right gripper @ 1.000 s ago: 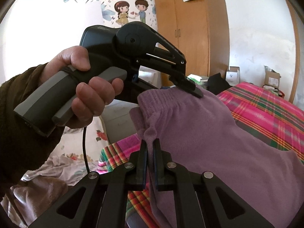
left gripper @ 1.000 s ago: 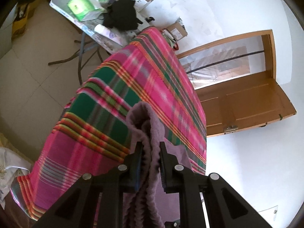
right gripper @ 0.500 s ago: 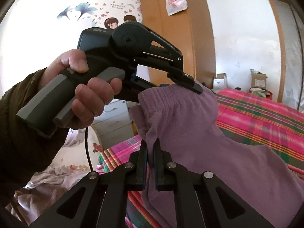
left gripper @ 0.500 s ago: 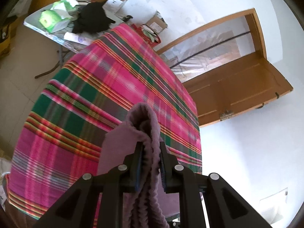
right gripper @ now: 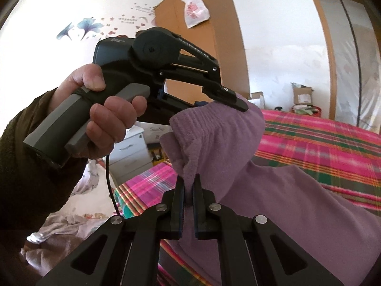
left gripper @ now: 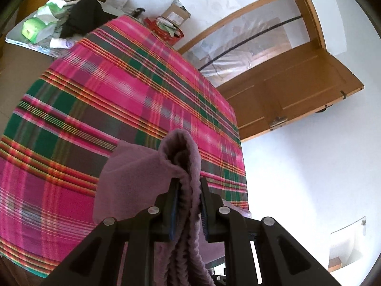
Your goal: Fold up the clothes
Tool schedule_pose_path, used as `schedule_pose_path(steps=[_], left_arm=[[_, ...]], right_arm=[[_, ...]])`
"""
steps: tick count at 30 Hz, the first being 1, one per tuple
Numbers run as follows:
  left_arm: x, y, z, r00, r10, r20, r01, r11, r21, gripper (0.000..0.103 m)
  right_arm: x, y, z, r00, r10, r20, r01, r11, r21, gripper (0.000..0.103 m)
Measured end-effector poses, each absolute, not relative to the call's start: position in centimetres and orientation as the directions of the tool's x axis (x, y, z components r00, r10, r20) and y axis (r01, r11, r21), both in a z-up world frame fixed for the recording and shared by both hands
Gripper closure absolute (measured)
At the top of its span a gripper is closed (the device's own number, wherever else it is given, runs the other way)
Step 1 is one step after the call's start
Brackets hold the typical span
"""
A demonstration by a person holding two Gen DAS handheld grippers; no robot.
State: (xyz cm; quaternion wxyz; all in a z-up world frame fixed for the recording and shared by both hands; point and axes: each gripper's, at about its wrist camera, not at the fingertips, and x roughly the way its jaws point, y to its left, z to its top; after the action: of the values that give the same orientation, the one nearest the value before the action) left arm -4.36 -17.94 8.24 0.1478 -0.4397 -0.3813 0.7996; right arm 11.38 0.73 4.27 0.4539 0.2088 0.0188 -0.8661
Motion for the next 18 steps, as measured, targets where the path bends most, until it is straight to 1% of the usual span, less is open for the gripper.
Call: schedule_pose_path(steps=[10, 18], left_arm=[[-5.5, -13.1, 8.2, -0.518, 0.605, -0.605, 0.057, -0.681, -0.73, 0.086], [-6.5, -9.5, 7.0, -0.467, 0.615, -0.635, 0.046, -0.7, -0.712, 0.086]], right_arm=[[11.7, 4.8, 4.1, -0.555, -0.742, -0.375, 0.741, -0.646, 0.182, 0.097], [12.0, 7.8, 2.4, -0.585, -0.701, -0.409, 0.696, -0.692, 0.191, 0.097]])
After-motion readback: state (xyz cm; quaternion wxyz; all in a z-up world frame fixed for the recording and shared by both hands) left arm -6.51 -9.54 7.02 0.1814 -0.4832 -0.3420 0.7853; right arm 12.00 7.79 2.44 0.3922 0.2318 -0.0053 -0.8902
